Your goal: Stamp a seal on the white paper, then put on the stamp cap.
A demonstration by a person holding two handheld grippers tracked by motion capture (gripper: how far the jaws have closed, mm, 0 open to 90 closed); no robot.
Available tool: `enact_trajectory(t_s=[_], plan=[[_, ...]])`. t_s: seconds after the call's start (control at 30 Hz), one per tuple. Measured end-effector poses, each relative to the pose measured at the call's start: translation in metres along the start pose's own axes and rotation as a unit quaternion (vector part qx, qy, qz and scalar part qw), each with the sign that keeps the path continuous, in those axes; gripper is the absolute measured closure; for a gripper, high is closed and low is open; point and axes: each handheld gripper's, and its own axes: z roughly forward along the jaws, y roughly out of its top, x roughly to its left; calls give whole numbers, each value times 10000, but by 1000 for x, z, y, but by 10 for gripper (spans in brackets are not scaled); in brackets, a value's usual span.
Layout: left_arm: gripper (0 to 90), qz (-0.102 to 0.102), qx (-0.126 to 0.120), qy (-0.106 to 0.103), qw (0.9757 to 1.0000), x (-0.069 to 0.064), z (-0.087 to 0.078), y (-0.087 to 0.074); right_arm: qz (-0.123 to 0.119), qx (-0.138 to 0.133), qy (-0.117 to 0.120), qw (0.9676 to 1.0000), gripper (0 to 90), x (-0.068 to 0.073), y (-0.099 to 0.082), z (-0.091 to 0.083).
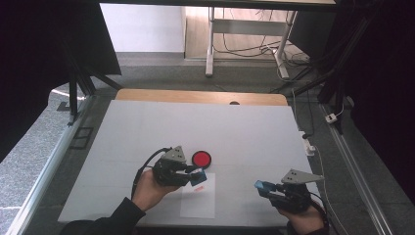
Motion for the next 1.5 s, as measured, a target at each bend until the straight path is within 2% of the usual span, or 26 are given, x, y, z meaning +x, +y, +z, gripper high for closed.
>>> enact_trajectory(t_s=[0.4, 0.57, 0.77, 0.87, 1.23, 1.5], plan=[[700, 45, -342, -218, 9992, 1, -19, 4, -2, -5, -5, 10000, 682, 0, 0, 0], [700, 25, -502, -376, 9980, 3, -25, 4, -6, -5, -4, 10000, 682, 0, 0, 0], [700, 108, -615, -432, 9971, 1, -32, 6, 1, -2, -1, 10000, 682, 0, 0, 0], [700, 185, -646, -436, 9968, 0, -34, 7, 0, 2, -1, 10000, 681, 0, 0, 0], [700, 251, -609, -423, 9969, 1, -37, 7, 30, -21, -5, 10000, 682, -1, 1, -1], [700, 280, -627, -429, 9967, 2, -39, 7, -2, -90, 98, 9999, 682, 2, 5, 0]])
